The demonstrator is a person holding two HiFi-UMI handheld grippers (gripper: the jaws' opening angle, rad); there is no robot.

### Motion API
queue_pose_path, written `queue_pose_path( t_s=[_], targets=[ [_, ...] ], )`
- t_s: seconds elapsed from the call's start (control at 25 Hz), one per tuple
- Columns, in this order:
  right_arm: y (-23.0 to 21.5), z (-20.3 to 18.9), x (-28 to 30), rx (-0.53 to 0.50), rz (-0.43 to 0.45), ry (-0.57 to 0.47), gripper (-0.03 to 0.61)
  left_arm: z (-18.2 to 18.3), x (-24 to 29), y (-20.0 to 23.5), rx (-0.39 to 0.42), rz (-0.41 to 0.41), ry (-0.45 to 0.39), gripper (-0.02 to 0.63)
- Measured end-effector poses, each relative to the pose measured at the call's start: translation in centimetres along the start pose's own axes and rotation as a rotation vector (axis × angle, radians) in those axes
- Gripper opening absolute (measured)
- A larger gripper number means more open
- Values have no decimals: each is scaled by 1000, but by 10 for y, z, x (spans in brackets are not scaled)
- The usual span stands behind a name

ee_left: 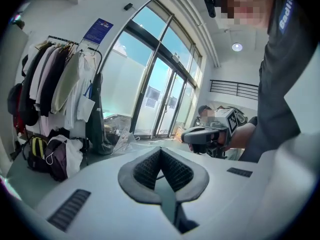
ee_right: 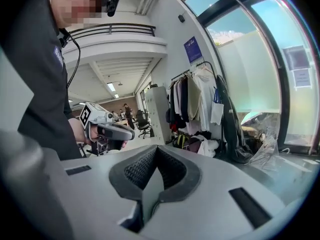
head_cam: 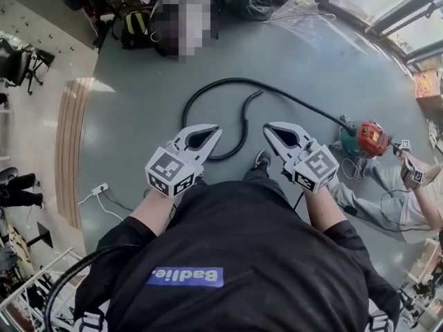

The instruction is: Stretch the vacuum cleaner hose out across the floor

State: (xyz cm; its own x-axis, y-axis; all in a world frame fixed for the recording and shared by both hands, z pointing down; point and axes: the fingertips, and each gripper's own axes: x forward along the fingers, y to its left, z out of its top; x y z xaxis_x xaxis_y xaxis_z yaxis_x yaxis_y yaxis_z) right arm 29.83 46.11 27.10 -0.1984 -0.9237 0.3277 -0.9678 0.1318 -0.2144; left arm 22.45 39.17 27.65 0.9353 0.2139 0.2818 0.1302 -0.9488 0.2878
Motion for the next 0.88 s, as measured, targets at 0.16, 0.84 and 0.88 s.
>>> queue_pose_path(
  t_s=[0.16, 0.84, 0.88],
  targets=[
    [-70, -26, -12, -45, 95, 79, 2, 5, 66, 4, -40, 144, -14, 2],
    [-170, -103, 57, -109, 54, 237, 2, -90, 162, 64, -131, 190, 105, 2],
    [-172, -110, 64, -114, 50, 246, 2, -98, 163, 69, -136, 187, 110, 2]
  ],
)
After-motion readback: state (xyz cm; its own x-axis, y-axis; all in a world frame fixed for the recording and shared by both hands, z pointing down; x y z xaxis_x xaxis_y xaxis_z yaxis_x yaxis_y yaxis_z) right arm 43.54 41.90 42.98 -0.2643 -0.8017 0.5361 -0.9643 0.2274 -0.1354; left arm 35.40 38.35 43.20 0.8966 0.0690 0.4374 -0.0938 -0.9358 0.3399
